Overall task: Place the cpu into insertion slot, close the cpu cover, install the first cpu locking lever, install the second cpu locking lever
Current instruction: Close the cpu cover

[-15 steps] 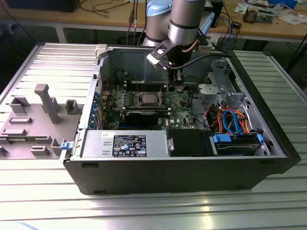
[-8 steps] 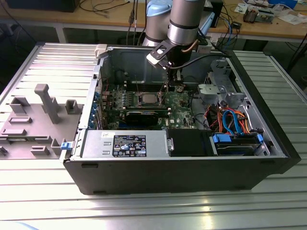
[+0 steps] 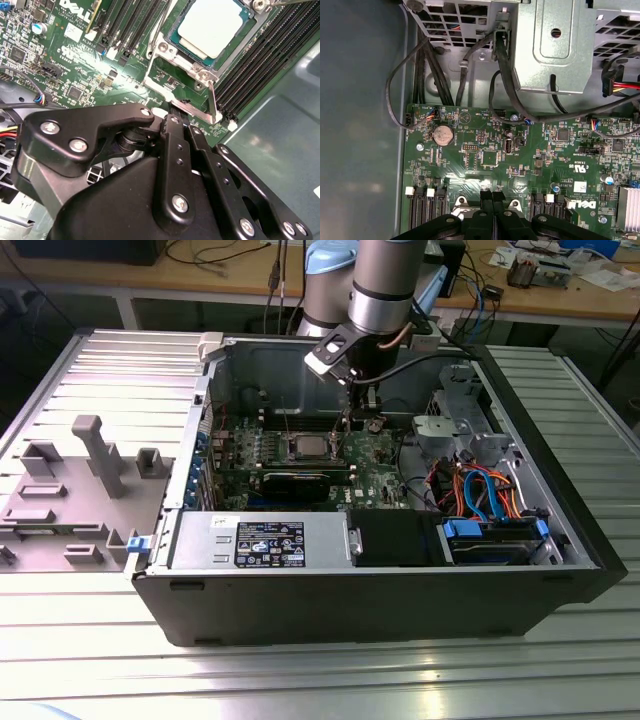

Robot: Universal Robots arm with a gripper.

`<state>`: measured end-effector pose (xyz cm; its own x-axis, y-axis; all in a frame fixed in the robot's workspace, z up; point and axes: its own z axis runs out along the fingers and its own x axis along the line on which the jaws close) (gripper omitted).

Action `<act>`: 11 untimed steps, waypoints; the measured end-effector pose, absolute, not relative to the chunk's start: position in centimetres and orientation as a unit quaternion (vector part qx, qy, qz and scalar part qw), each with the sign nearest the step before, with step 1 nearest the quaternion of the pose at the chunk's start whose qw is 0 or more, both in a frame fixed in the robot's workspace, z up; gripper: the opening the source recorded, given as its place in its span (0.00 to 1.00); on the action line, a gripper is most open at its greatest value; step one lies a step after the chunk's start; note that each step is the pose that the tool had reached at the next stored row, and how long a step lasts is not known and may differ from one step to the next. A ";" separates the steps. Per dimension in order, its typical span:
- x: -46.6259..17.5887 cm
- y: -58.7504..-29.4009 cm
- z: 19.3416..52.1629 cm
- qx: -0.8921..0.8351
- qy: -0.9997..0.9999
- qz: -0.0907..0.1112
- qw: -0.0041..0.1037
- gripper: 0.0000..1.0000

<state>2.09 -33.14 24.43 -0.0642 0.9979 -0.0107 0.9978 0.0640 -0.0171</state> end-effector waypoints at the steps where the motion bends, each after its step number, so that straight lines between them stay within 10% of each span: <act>1: 2.1 -33.1 24.4 -0.684 -0.729 0.010 0.002 0.11; 11: 1.7 -33.1 24.4 -0.684 -0.729 0.010 0.002 0.11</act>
<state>1.71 -33.14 24.43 -0.0642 0.9979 -0.0107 0.9978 0.0641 -0.0171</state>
